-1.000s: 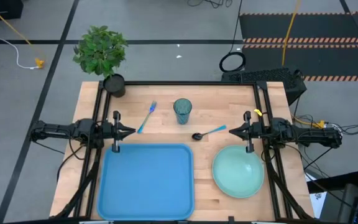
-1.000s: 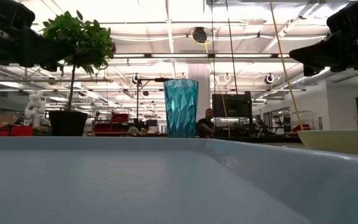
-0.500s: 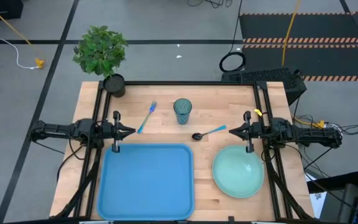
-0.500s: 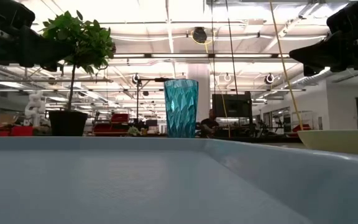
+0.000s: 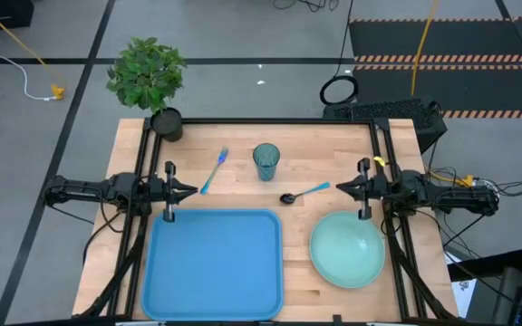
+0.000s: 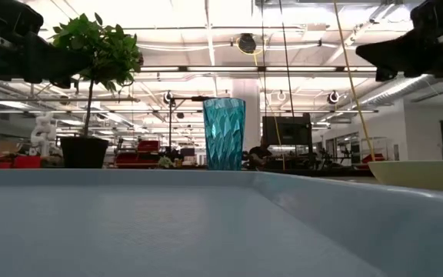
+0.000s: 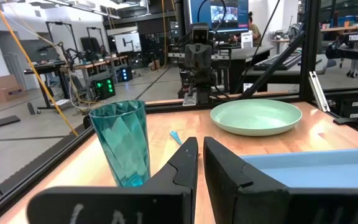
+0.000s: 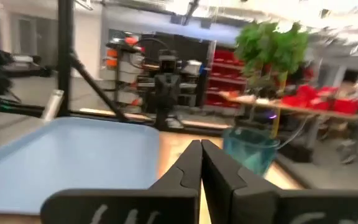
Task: Pick and place plate/cup/fork/spoon on tray
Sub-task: Put the blue glass on the blue tray
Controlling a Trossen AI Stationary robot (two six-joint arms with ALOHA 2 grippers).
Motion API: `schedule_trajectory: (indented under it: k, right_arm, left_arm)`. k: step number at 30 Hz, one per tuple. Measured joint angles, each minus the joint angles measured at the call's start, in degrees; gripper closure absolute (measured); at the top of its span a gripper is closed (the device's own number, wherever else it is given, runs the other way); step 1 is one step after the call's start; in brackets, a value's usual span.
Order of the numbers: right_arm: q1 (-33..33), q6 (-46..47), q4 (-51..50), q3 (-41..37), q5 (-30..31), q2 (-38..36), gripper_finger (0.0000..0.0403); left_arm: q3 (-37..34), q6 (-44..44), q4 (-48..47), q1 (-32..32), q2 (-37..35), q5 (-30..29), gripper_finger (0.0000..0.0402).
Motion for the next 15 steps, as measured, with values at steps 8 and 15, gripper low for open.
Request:
schedule_trajectory:
  k: [8,15]
  right_arm:
    - [0.0,-1.19,-3.23,12.58,8.82,4.66,0.0403]
    - [0.0,-0.03,-10.9,29.14,8.94,17.57,0.0403]
  left_arm:
    - [0.0,-0.01,0.0,-0.02,0.02,-0.01,0.0371]
    - [0.0,0.0,-0.17,-0.02,0.02,0.0,0.0371]
